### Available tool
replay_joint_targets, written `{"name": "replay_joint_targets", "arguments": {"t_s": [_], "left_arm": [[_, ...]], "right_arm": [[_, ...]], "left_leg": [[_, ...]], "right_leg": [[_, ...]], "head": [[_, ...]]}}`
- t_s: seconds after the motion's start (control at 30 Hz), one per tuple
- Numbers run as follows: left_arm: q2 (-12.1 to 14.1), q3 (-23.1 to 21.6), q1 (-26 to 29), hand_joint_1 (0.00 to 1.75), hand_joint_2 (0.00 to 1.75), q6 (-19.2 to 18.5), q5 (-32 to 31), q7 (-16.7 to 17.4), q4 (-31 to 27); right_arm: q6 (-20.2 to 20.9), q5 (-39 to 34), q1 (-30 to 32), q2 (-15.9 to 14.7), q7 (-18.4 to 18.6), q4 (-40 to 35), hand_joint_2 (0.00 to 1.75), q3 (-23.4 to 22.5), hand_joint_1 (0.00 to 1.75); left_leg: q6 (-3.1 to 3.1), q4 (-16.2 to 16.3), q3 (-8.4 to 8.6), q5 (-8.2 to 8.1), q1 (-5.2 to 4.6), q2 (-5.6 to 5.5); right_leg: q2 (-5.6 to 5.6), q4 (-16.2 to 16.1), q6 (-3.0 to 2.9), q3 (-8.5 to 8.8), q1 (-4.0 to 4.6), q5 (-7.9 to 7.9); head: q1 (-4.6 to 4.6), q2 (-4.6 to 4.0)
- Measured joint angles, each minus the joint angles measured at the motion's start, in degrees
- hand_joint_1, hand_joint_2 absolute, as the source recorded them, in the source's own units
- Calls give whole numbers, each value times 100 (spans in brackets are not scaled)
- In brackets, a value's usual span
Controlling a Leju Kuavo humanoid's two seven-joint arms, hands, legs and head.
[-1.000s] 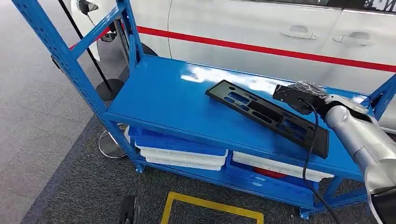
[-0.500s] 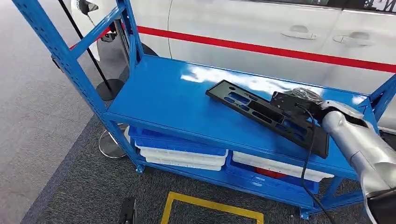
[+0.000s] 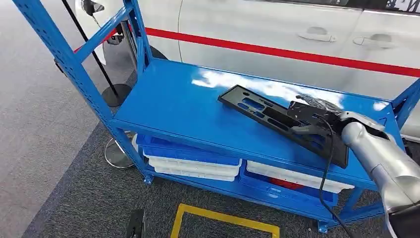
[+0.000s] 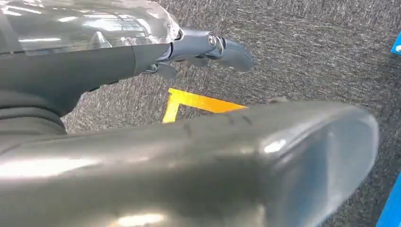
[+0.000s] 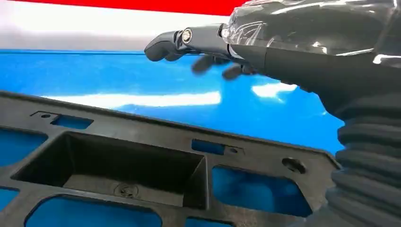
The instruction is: Take the parts from the cabinet and place them on the table.
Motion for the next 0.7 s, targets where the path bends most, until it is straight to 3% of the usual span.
{"name": "replay_joint_targets", "arguments": {"t_s": [0.3,0.53,0.7], "left_arm": [[2,0,-1,0,0,17,0,35,0],[2,-2,-7,0,0,15,0,85,0],[2,-2,-10,0,0,15,2,107,0]], "right_arm": [[267,-9,-142,-2,164,4,0,-4,0],[905,-31,-479,0,479,48,0,-2,0],[955,-28,-552,24,501,57,0,6,0]], "left_leg": [[0,0,0,0,0,0],[0,0,-1,0,0,0],[0,0,-1,0,0,0]], "right_leg": [[0,0,0,0,0,0],[0,0,0,1,0,0],[0,0,0,1,0,0]], "head": [[0,0],[0,0],[0,-2]]}}
